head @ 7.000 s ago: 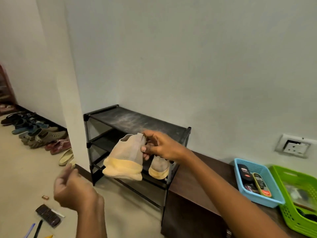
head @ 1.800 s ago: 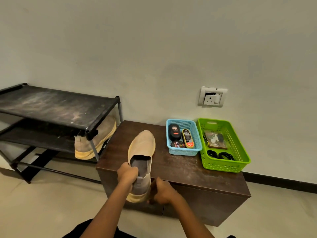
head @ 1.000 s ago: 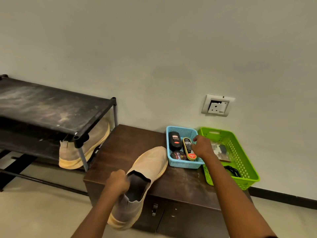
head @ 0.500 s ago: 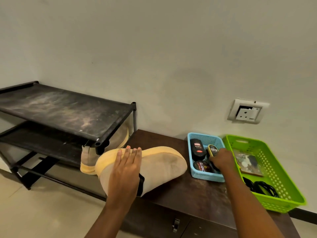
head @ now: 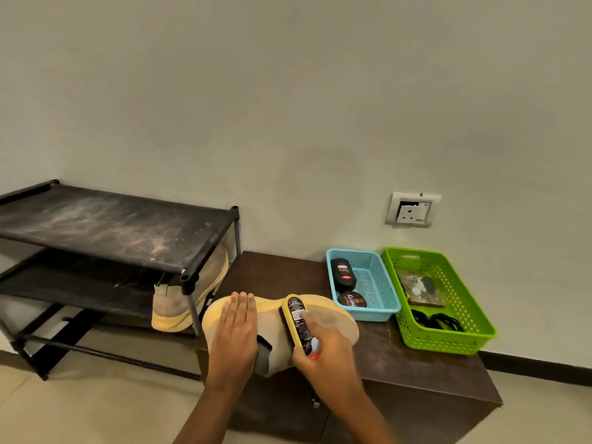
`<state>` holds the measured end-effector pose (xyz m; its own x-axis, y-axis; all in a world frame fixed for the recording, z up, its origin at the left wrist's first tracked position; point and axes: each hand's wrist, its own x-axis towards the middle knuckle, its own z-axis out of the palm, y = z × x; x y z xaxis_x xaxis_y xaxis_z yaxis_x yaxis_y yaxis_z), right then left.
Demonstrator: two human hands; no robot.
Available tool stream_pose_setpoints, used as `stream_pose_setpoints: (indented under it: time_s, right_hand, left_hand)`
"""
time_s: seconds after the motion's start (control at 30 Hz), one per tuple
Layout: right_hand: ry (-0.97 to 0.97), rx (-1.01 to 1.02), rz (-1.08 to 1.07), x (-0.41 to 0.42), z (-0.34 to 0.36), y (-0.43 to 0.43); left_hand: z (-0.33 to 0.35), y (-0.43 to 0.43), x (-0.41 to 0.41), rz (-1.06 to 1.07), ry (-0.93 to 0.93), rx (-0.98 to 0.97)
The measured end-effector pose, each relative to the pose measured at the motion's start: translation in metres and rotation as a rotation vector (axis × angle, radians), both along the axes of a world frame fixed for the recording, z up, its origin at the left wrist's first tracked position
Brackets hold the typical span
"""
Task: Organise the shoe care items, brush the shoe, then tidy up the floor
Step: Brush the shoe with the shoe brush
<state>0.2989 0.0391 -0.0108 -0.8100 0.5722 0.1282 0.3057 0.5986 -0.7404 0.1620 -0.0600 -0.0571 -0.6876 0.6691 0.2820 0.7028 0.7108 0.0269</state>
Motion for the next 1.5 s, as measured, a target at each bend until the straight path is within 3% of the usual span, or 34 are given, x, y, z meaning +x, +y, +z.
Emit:
stream_pose_setpoints:
  time_s: [0.1, 0.27, 0.53, 0.73, 0.83, 1.03, 1.13, 1.3, 1.5]
  right_hand:
    - [-0.229, 0.126, -0.018, -0.004, -0.007, -0.004]
    - [-0.356, 0.365, -0.053, -0.008, -0.01, -0.01]
    - [-0.364, 0.328, -0.02, -0.01, -0.014, -0.005]
    - [-0.256, 0.326, -0.025, -0.007, -0.013, -0.002]
    - [-0.14, 0.283, -0.029, -0.009, -0.007, -0.004]
    - [-0.039, 0.253, 0.023, -0.015, 0.004, -0.019]
    - [-0.025, 0.231, 0.035, -0.016, 0.007, -0.018]
    - [0.003, 0.14, -0.184, -0.009, 0.022, 0.006]
    - [0.035, 0.029, -0.107, -0.02, 0.043, -0.008]
  left_hand:
    - [-0.019, 0.0, 0.019, -0.022, -0.064, -0.006]
    - [-0.033, 0.001, 0.026, 0.008, -0.023, 0.07]
    - [-0.012, 0.004, 0.021, 0.306, -0.161, -0.017]
    - [-0.008, 0.006, 0.013, 0.307, -0.202, 0.063]
    - [-0.011, 0.013, 0.011, 0.195, -0.024, 0.258]
    - [0.005, 0.012, 0.011, 0.134, 0.093, 0.407]
    - [0.009, 0.009, 0.007, 0.105, 0.117, 0.411]
    - [0.02, 0.012, 0.016, 0.096, 0.151, 0.405]
    - [0.017, 0.022, 0.021, 0.053, 0.195, 0.375]
